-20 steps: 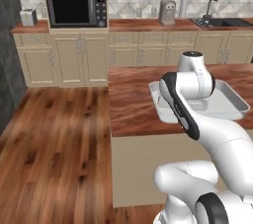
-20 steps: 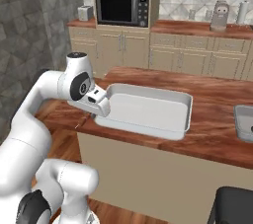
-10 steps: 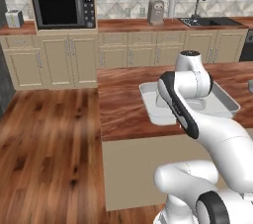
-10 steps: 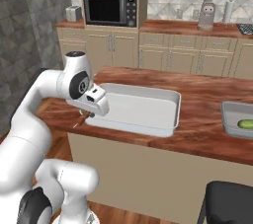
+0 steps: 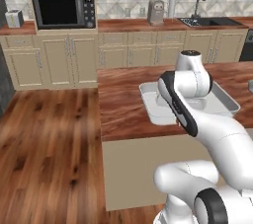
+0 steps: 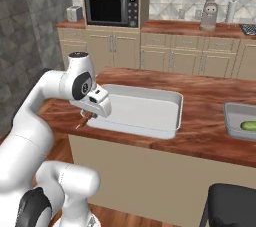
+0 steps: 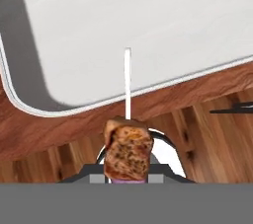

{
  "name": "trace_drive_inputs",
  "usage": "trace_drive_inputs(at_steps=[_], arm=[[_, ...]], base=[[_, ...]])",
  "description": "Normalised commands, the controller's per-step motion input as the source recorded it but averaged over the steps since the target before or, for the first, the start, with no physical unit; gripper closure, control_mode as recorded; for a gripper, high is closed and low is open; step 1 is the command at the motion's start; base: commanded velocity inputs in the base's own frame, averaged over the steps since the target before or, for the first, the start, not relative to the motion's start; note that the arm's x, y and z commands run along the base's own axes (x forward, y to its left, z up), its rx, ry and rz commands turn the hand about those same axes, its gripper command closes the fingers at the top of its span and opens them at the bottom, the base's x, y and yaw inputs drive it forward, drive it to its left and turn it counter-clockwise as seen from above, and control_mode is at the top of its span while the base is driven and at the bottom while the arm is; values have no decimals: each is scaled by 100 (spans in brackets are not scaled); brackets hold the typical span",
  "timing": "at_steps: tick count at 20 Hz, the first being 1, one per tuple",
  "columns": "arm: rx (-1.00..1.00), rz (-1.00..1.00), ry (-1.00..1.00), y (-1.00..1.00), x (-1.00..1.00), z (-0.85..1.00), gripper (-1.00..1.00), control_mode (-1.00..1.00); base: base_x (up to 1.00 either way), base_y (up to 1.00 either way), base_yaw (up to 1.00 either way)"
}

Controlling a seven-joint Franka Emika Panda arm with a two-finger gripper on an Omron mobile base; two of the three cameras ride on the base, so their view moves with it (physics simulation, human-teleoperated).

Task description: Place the cold items (mushroom and cucumber) from the fridge in one tupperware on the dining counter. Place the warm items (kebab skewer and hot dog) in the stove area in another tupperware.

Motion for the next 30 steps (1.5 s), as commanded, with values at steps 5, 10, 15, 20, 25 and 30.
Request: trace_drive_inputs(at_steps=[5,10,15,20,25,30], arm=[[21,-32,7,-6,83,10,100,-100],[14,-37,6,-22,58,1,100,-100],[-2,-25,4,-29,39,-11,100,-100],[-4,-33,8,-23,46,-22,100,-100],[-13,-41,10,0,22,-28,100,-100],[-8,-24,1,-8,25,-43,100,-100]], base=[[0,0,0],[0,0,0],[0,0,0],[0,0,0],[0,0,0],[0,0,0]])
